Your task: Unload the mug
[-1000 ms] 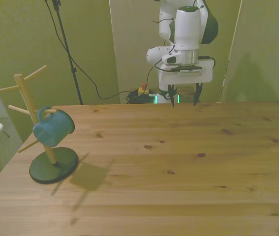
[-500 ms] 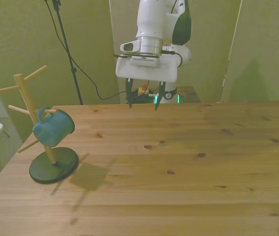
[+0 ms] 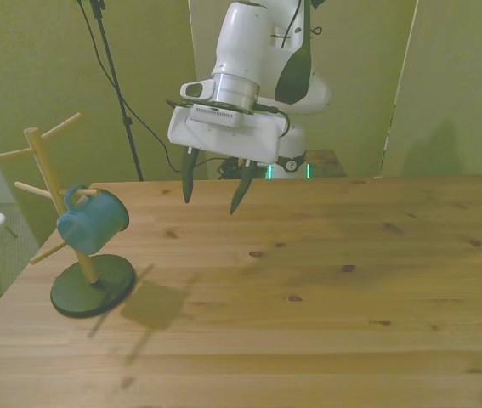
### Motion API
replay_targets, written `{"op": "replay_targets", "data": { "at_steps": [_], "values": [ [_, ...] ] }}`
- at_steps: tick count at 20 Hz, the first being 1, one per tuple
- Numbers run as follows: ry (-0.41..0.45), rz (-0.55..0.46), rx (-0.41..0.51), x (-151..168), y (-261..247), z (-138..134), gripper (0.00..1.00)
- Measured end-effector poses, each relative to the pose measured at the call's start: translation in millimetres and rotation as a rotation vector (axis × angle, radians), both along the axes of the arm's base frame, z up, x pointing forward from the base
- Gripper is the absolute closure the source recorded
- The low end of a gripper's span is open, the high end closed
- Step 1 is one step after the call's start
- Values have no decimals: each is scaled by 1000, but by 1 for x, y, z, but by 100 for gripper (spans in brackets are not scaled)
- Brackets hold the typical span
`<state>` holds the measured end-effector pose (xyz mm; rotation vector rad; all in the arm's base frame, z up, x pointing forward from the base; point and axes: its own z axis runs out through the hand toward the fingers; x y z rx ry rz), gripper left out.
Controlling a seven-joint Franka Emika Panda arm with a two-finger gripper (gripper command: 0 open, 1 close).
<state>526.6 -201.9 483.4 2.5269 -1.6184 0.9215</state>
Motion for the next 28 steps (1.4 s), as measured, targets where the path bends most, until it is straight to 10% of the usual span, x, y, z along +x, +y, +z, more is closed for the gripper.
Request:
{"op": "replay_targets", "data": {
  "at_steps": [28],
  "values": [
    [-259, -193, -75, 39, -106, -28, 0]
  ]
}}
